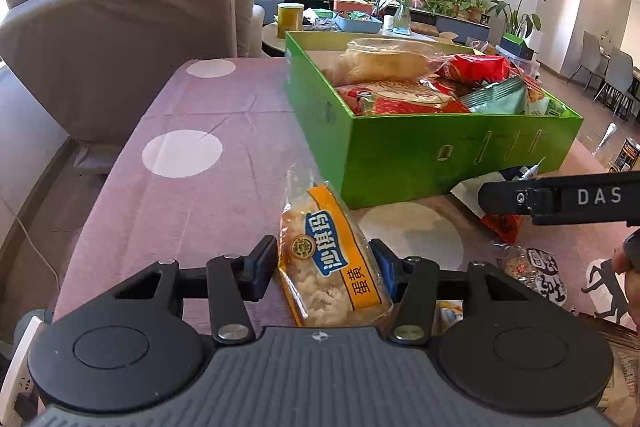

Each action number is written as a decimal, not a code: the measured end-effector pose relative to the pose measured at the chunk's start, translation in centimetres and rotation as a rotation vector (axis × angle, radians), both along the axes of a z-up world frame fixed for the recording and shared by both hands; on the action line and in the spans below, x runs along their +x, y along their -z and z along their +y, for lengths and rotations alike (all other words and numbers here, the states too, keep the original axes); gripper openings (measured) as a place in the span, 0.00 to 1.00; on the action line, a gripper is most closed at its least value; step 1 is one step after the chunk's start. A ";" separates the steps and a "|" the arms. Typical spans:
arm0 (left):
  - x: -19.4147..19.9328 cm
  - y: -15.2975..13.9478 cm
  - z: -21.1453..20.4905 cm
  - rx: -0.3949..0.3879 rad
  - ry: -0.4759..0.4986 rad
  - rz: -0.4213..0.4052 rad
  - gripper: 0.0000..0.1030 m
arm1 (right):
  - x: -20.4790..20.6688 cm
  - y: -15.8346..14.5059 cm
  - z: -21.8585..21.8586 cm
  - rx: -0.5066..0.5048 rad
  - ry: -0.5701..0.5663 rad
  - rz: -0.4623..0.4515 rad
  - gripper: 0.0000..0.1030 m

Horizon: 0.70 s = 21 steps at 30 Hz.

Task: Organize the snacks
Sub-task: 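Grasp the yellow sachima bag with the left gripper while the right gripper grasps the red-white wrapper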

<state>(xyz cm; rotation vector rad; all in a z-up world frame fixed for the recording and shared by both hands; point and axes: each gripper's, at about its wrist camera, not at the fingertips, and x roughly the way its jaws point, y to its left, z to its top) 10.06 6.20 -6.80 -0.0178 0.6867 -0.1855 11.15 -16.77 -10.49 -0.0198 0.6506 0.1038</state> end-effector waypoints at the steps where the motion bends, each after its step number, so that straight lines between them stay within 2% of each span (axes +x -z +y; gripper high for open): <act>1: 0.0 0.0 0.1 0.000 0.000 -0.001 0.46 | 0.1 0.1 0.1 -0.004 0.002 0.000 0.58; 3: -0.1 0.0 0.3 -0.005 -0.002 0.000 0.43 | 0.3 0.2 0.4 -0.009 0.008 0.003 0.58; 5: -0.1 -0.1 0.6 -0.005 -0.009 0.000 0.36 | 0.6 0.3 0.5 -0.013 0.015 0.008 0.58; 10: -0.2 0.0 1.1 -0.023 -0.012 -0.004 0.34 | 0.9 0.6 0.6 -0.025 0.040 0.017 0.58; 21: -0.2 0.1 0.4 0.021 -0.025 -0.025 0.35 | 1.2 1.2 0.8 -0.032 0.066 0.030 0.58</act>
